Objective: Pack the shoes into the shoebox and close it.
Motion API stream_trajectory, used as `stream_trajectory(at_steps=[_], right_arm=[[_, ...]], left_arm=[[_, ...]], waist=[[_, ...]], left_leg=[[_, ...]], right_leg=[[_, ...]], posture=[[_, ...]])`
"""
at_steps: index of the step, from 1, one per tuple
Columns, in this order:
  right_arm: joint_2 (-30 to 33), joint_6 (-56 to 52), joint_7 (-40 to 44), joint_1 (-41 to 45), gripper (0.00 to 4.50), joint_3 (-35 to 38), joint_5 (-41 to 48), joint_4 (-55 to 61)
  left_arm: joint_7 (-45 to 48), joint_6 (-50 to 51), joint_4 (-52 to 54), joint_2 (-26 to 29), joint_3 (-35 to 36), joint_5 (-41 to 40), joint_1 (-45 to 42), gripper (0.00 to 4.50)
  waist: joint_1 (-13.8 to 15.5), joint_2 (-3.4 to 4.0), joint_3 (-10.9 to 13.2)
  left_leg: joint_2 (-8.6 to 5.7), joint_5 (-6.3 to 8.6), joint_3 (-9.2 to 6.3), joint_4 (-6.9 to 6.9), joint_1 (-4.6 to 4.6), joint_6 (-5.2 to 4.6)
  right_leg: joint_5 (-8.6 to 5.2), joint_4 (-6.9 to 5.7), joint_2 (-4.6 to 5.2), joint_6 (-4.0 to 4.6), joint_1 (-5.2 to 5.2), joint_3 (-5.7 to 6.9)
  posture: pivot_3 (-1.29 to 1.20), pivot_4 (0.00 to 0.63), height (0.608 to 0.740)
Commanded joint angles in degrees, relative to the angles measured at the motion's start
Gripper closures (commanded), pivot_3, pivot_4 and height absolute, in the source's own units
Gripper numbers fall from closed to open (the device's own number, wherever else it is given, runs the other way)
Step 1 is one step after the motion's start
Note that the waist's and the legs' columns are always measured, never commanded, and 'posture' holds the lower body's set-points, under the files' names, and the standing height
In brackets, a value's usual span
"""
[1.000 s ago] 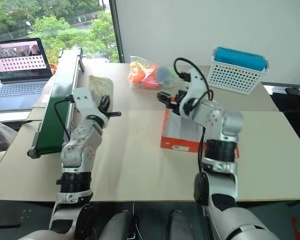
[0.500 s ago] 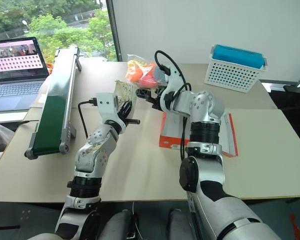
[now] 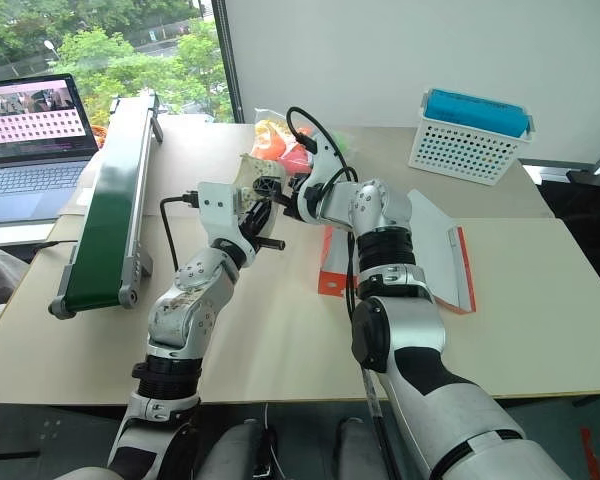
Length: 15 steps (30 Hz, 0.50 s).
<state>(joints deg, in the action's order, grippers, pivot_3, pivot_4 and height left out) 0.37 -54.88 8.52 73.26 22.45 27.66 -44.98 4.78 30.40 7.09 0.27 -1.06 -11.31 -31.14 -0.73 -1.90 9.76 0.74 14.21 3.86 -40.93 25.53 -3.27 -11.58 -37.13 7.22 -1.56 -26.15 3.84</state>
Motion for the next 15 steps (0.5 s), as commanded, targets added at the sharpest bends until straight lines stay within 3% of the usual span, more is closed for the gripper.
stream_trajectory(at_steps=[1,4,9,12,15], right_arm=[[0.13,3.58,0.62,2.38,0.00,-0.13,0.57,0.07],[0.05,5.43,-0.12,1.92,0.68,-0.10,0.49,0.54],[0.04,4.93,0.23,1.05,2.53,-1.47,0.42,1.89],[-0.10,4.07,-0.01,0.91,3.40,-1.38,1.15,2.13],[-0.35,3.30,-0.09,0.64,3.40,-1.15,1.94,3.04]], left_arm=[[0.45,-1.36,2.97,-0.30,-0.59,0.04,-0.75,4.45],[0.49,-1.40,2.76,-0.36,-0.60,0.13,-0.82,4.50],[0.90,-1.15,2.39,-0.28,-0.80,0.24,-0.88,4.50],[1.17,-0.83,1.94,0.03,-1.18,0.57,-0.99,4.50],[1.15,-0.73,1.73,0.24,-1.36,0.79,-1.02,4.50]], waist=[[-0.03,0.00,0.00],[-0.09,0.00,0.00],[-0.11,0.01,0.00],[-0.12,0.01,0.00],[-0.12,0.01,0.00]], left_leg=[[0.00,0.00,0.00,0.00,0.00,0.00],[0.00,0.00,0.00,0.01,0.00,0.01],[0.01,-0.01,0.00,0.00,0.00,0.02],[0.01,-0.02,0.00,0.00,-0.01,0.03],[0.01,-0.02,0.00,0.00,-0.01,0.02]], right_leg=[[0.00,0.00,0.00,0.00,0.00,0.00],[0.00,0.00,0.00,0.00,-0.01,0.00],[0.00,0.00,0.00,0.00,-0.01,0.00],[0.00,-0.01,0.00,0.00,-0.01,0.00],[0.00,-0.01,0.00,0.00,-0.01,0.00]], posture=[[0.00,0.150,0.699],[0.00,0.150,0.699],[0.00,0.150,0.699],[0.00,0.150,0.699],[0.00,0.150,0.699]])
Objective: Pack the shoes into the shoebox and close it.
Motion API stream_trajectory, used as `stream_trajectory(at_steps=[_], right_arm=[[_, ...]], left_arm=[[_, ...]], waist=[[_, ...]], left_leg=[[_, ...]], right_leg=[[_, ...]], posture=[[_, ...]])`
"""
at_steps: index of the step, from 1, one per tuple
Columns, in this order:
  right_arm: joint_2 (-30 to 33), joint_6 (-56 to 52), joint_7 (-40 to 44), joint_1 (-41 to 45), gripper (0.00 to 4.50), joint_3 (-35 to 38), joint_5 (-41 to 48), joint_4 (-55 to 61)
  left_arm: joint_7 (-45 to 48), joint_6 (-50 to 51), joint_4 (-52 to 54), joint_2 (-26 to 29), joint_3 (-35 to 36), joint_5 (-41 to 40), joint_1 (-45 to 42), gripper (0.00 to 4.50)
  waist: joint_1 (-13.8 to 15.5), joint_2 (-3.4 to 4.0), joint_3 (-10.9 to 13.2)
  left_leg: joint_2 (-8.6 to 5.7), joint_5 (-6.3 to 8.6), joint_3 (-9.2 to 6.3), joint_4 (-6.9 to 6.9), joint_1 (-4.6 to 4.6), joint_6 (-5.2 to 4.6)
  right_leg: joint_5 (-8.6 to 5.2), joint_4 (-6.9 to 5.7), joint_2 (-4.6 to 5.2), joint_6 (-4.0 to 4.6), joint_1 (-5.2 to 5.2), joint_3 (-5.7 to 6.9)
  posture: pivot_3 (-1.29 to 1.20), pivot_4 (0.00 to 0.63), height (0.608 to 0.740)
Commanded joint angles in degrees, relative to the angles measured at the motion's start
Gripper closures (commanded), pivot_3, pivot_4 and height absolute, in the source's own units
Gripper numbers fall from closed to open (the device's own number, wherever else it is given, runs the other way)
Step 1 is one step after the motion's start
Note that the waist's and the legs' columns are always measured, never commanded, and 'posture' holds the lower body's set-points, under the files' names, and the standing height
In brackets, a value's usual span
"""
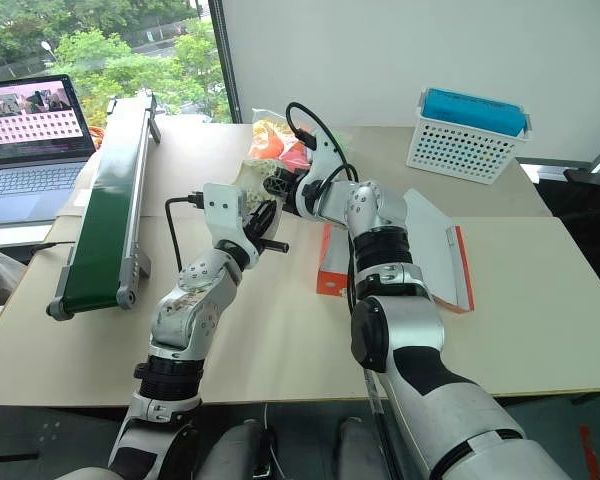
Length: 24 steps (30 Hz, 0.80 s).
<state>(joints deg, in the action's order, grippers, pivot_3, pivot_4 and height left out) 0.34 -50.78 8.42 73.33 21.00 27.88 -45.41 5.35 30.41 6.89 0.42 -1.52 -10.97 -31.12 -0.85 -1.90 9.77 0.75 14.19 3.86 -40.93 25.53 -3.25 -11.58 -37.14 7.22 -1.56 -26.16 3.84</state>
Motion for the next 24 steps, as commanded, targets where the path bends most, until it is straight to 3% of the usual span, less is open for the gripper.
stream_trajectory(at_steps=[1,4,8,10,18,24], right_arm=[[-0.42,-1.02,-0.06,0.43,3.40,0.41,1.99,3.83],[-1.09,-1.74,-0.88,-0.26,3.40,1.35,3.20,5.24],[-2.05,-1.11,-3.25,-1.98,3.43,3.27,4.03,7.52],[-1.32,1.04,-5.02,-2.65,3.43,4.40,3.79,7.85],[9.04,11.69,-7.51,-2.57,3.43,5.44,-0.57,3.07],[16.12,6.10,-5.30,0.31,3.43,4.40,-0.08,2.09]], left_arm=[[0.57,-0.72,1.98,0.20,-1.01,0.63,-0.99,4.50],[0.74,-1.42,2.23,0.48,-1.23,1.01,-0.40,4.50],[1.73,-2.40,3.06,0.78,-1.95,1.18,0.49,3.25],[2.26,-2.49,3.92,0.96,-2.67,1.47,0.90,2.41],[3.72,-4.11,7.73,1.91,-4.12,2.46,2.91,2.41],[3.43,-4.06,8.26,2.36,-3.86,2.56,4.13,2.41]], waist=[[0.00,0.00,0.00],[0.01,0.00,0.00],[0.00,0.00,0.00],[0.00,0.00,0.00],[0.80,0.03,0.02],[-0.31,0.20,0.12]], left_leg=[[0.00,0.00,0.00,0.00,0.00,0.00],[0.00,0.00,0.00,0.00,0.00,0.00],[0.01,0.00,0.00,0.00,0.00,0.00],[0.00,-0.01,0.00,0.00,0.00,0.01],[-0.06,-0.05,0.01,-0.03,0.06,-0.04],[-0.02,-0.05,0.10,0.01,0.01,-0.05]], right_leg=[[0.00,0.00,0.00,0.00,0.00,0.00],[0.00,0.00,0.00,0.00,0.00,0.00],[0.00,0.00,0.00,0.00,0.00,0.00],[0.00,-0.02,0.00,0.00,0.00,0.00],[0.03,0.01,0.03,-0.04,0.02,0.00],[0.03,0.01,0.02,-0.04,-0.01,-0.11]], posture=[[0.00,0.150,0.699],[0.00,0.150,0.699],[0.00,0.150,0.699],[0.00,0.150,0.699],[0.00,0.150,0.699],[0.00,0.150,0.699]])
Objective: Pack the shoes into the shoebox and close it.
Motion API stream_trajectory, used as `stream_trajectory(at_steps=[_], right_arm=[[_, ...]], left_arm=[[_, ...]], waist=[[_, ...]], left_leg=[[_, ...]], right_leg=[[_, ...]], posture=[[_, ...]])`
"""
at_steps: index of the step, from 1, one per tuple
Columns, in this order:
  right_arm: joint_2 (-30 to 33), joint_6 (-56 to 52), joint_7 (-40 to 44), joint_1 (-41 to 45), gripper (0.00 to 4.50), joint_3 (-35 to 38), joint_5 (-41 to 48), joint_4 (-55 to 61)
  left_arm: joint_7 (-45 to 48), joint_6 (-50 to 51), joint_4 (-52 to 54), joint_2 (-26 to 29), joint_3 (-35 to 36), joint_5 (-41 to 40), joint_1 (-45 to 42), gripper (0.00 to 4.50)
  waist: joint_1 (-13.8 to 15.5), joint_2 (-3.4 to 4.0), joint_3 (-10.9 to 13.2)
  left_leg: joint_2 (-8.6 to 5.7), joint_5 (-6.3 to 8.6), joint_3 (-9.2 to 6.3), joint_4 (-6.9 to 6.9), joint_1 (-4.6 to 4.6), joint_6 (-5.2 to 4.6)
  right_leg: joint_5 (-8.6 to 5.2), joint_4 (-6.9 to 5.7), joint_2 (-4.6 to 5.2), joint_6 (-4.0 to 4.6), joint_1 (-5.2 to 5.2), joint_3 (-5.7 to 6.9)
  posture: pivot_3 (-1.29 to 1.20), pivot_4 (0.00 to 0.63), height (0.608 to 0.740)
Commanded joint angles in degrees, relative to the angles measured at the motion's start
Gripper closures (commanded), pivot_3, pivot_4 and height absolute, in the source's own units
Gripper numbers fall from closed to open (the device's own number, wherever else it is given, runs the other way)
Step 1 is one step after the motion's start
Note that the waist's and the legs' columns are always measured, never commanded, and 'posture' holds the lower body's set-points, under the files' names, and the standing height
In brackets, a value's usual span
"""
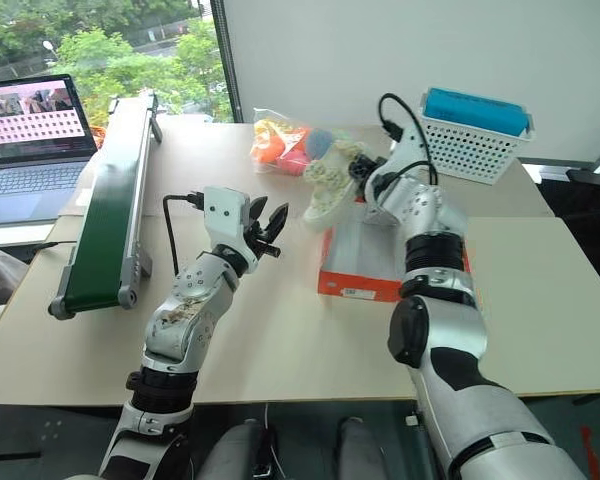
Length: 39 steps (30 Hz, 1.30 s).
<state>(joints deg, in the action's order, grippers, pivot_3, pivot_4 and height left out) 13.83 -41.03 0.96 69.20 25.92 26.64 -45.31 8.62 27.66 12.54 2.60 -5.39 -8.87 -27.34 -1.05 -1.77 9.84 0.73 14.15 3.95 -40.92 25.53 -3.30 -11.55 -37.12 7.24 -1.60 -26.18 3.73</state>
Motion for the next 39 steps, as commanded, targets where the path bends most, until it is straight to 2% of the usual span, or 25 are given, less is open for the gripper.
stream_trajectory(at_steps=[1,7,14,22,27,33,39], right_arm=[[3.58,-6.14,2.55,4.97,3.43,-0.50,1.74,1.84],[10.50,-15.12,6.29,7.40,3.43,-4.39,-1.62,-4.48],[13.86,-18.49,9.14,9.02,3.43,-6.21,-3.70,-8.88],[16.31,-24.40,14.59,5.11,3.43,-14.06,-8.16,-6.47],[16.48,-26.84,19.91,2.49,3.43,-20.71,-10.79,-3.43],[15.81,-26.37,23.87,-0.50,3.43,-25.51,-13.45,-3.02],[15.73,-25.84,25.77,-2.14,3.43,-27.11,-15.23,-3.25]], left_arm=[[0.16,-1.25,2.55,0.28,0.07,0.44,0.53,2.41],[0.61,-1.31,1.53,0.48,-0.28,0.28,0.89,2.41],[4.74,-1.85,2.92,1.61,-1.65,-1.23,2.67,2.41],[27.21,-1.29,6.86,16.01,-0.66,-11.29,10.22,2.41],[35.29,-4.16,3.63,22.70,-0.86,-11.79,10.03,2.41],[38.03,-5.56,2.02,23.03,-2.16,-11.53,8.66,2.41],[38.30,-5.36,2.82,22.87,-3.17,-11.16,8.98,2.41]], waist=[[-0.18,0.11,0.06],[0.21,0.18,0.10],[0.40,0.20,0.11],[0.11,0.31,0.16],[0.11,0.42,0.17],[0.44,0.46,0.19],[0.34,0.46,0.18]], left_leg=[[0.00,0.00,0.02,-0.01,-0.02,-0.01],[0.05,-0.01,0.02,-0.01,-0.05,-0.03],[0.02,0.00,0.04,0.00,0.02,-0.06],[0.06,-0.01,0.06,-0.01,-0.04,-0.05],[0.06,-0.04,0.05,0.00,-0.05,-0.08],[0.04,-0.04,0.04,-0.01,-0.03,-0.08],[0.04,-0.05,0.04,0.00,-0.07,-0.07]], right_leg=[[0.00,0.00,0.00,0.00,0.00,-0.04],[0.04,0.01,-0.05,0.07,0.01,-0.03],[0.05,0.04,-0.01,0.05,0.00,-0.03],[0.05,0.02,-0.02,0.07,-0.03,-0.05],[0.06,0.03,-0.06,0.09,-0.02,-0.06],[0.06,0.05,-0.05,0.08,0.00,-0.03],[0.06,0.03,-0.05,0.08,0.02,-0.03]], posture=[[0.00,0.150,0.699],[0.00,0.150,0.699],[0.00,0.150,0.699],[0.00,0.150,0.699],[0.00,0.150,0.699],[0.00,0.150,0.699],[0.00,0.150,0.699]])
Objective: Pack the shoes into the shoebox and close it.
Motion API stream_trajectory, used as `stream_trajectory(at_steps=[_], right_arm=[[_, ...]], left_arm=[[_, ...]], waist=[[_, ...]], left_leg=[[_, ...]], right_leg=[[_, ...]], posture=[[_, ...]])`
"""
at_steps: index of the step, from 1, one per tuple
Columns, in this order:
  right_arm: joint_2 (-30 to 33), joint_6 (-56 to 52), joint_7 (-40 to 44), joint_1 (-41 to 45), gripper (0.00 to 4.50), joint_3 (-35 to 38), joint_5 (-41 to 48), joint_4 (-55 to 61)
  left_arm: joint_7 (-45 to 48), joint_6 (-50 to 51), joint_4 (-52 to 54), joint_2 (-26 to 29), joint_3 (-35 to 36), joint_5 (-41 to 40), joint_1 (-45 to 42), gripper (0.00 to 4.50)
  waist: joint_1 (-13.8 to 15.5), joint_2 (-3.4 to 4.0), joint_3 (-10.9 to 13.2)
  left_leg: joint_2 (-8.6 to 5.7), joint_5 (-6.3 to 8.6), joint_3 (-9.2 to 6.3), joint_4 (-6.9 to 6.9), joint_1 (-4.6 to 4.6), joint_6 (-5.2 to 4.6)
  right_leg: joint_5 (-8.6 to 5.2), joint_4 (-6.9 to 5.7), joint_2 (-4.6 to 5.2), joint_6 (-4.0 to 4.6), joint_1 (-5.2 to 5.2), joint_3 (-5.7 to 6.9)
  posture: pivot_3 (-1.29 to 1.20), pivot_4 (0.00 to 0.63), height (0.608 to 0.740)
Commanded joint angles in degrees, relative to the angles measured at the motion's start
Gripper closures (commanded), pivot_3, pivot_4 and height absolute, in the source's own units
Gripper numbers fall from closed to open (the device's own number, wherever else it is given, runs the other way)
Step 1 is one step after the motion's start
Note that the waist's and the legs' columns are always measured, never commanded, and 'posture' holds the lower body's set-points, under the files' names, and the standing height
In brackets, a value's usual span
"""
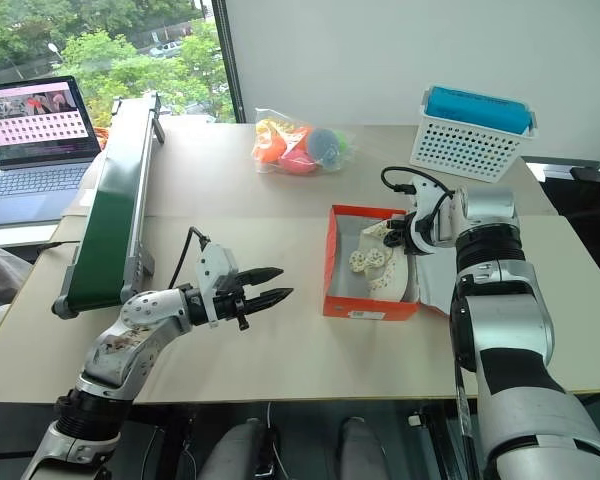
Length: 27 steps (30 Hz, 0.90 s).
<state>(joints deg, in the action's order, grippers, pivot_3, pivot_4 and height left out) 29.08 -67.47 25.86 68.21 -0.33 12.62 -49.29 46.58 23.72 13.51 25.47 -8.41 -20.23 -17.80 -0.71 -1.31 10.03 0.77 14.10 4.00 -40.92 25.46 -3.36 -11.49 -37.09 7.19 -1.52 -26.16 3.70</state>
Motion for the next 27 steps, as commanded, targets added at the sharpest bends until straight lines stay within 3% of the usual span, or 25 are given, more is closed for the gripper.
stream_trajectory(at_steps=[1,6,8,9,12,14,22,27], right_arm=[[0.54,1.05,0.74,-1.48,3.43,-0.79,-1.61,0.26],[0.71,2.12,0.54,-2.36,3.43,-0.37,-2.39,-0.80],[0.71,2.79,-0.88,-2.98,2.65,0.63,-2.58,-1.47],[0.68,3.01,-1.29,-3.14,2.48,0.98,-2.61,-1.63],[0.16,2.71,-0.77,-3.16,1.36,0.47,-2.63,-0.47],[-0.23,2.32,-0.68,-2.92,0.84,0.44,-2.58,1.52],[-2.23,-3.36,-1.35,-1.50,0.84,0.73,-1.41,16.00],[-2.40,-5.52,-0.14,-2.35,0.84,-3.47,-1.55,29.64]], left_arm=[[0.35,-1.38,2.01,0.04,-0.21,0.19,-0.47,2.41],[0.38,-1.38,2.02,0.42,-0.22,0.45,-0.57,2.41],[0.41,-1.07,2.26,0.49,-0.04,0.34,-0.74,2.34],[0.42,-0.97,2.34,0.50,0.01,0.31,-0.78,2.34],[0.45,-0.95,2.38,0.60,-0.03,0.43,-0.65,2.34],[0.43,-0.87,2.53,0.72,-0.05,0.45,-0.54,2.34],[0.27,-1.01,2.00,0.71,0.23,0.71,-0.95,2.34],[-1.78,-0.67,0.93,-0.29,1.27,0.86,-1.65,2.34]], waist=[[0.02,0.00,0.00],[0.09,-0.01,0.00],[0.11,-0.01,-0.01],[0.16,-0.01,-0.01],[0.22,-0.01,-0.01],[0.05,0.00,-0.01],[-0.05,0.01,0.00],[-0.04,0.01,0.00]], left_leg=[[0.00,0.00,0.00,0.00,-0.01,0.01],[-0.01,0.00,-0.01,-0.02,-0.03,0.00],[-0.01,0.00,-0.01,-0.01,-0.05,0.01],[-0.01,-0.01,-0.01,-0.01,-0.06,0.01],[-0.02,-0.01,-0.01,-0.02,-0.06,0.01],[-0.02,-0.01,0.00,-0.02,-0.05,0.01],[0.00,-0.03,0.00,0.00,-0.07,0.04],[-0.01,-0.02,-0.01,0.00,-0.06,0.04]], right_leg=[[0.00,0.00,0.00,0.00,0.00,0.00],[0.00,0.01,0.01,-0.01,0.06,0.00],[0.00,0.00,0.00,-0.01,0.06,0.01],[0.00,0.00,0.00,0.00,0.07,0.01],[0.00,0.01,0.01,-0.01,0.08,0.01],[0.00,0.01,0.01,-0.01,0.08,-0.01],[0.00,-0.03,0.00,0.00,0.04,-0.02],[0.00,-0.03,0.00,0.00,0.02,-0.02]], posture=[[0.00,0.150,0.699],[0.00,0.150,0.699],[0.00,0.150,0.699],[0.00,0.150,0.699],[0.00,0.150,0.699],[0.00,0.150,0.699],[0.00,0.150,0.699],[0.00,0.150,0.699]])
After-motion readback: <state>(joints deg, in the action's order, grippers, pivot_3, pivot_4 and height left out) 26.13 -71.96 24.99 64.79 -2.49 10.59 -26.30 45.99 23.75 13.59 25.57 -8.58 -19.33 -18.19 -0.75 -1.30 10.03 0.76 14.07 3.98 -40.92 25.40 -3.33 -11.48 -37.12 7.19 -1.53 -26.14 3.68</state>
